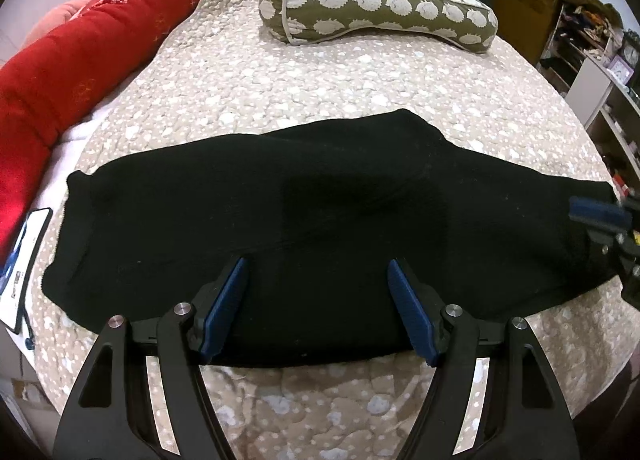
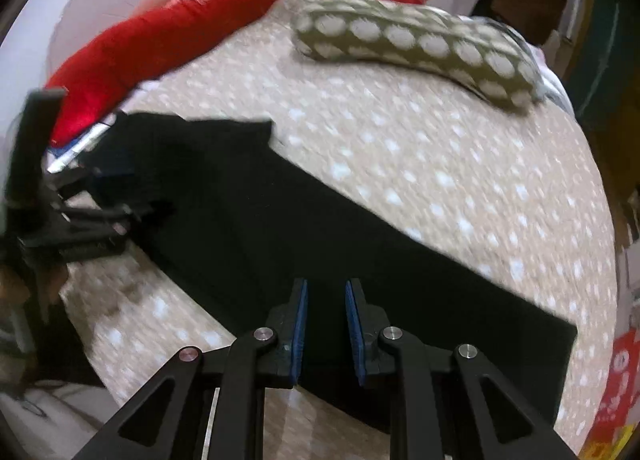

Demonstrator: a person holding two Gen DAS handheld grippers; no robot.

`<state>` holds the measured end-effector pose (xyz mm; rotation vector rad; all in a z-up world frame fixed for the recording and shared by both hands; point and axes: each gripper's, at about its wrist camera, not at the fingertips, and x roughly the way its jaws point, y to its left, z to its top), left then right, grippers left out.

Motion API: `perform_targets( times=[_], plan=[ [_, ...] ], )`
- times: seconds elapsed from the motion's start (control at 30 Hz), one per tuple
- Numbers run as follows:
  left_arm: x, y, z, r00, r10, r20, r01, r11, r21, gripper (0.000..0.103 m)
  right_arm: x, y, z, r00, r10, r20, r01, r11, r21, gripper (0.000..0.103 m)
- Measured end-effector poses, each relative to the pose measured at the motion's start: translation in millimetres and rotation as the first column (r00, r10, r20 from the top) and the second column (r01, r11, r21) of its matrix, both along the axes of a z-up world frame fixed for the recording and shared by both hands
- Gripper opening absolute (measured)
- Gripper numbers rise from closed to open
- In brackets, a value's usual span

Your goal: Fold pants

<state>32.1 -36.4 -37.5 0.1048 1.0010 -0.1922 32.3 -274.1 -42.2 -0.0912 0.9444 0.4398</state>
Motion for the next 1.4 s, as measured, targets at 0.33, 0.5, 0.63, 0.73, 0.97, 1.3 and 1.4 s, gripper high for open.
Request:
perform_targets(
  times=[0.33,0.5,0.63,0.73,0.97,1.3,1.4],
  plan=[
    [0.0,32.1,1.3,0.998,0.064,0.015,-0.064,0.998,0.001,0.073,44.7,82.6,-14.4,0.984,0.173,-0.034,-0.174,0.983,-0.049,0.018],
    [3.3,43.4,-1.2,0.996,0.085,0.01,-0.085,0.996,-0.025,0.073,58.6,92.1,-22.5,0.983,0.169,-0.067,-0.172,0.984,-0.05,0.02],
    [2.1,47.4,0.6,0.995,0.099,0.01,-0.099,0.995,-0.032,0.073,55.7,96.4,-7.8,0.984,0.177,-0.036,-0.178,0.983,-0.036,0.02],
    [-0.6,51.9,3.3,0.994,0.11,0.014,-0.109,0.993,-0.035,0.073,58.6,107.4,-2.2,0.982,0.188,-0.022,-0.189,0.982,-0.028,0.02],
    [-6.9,72.3,9.6,0.988,0.155,0.024,-0.154,0.988,-0.024,0.073,75.1,137.7,-10.5,0.979,0.2,-0.034,-0.201,0.979,-0.024,0.021],
    [-8.2,86.3,12.3,0.98,0.197,0.026,-0.196,0.98,-0.044,0.073,65.8,131.2,2.4,0.982,0.188,-0.02,-0.188,0.982,-0.022,0.021],
    [-9.9,87.4,10.0,0.979,0.204,0.021,-0.203,0.978,-0.044,0.073,66.0,128.8,-3.8,0.983,0.178,-0.035,-0.179,0.984,-0.016,0.021]
  ],
)
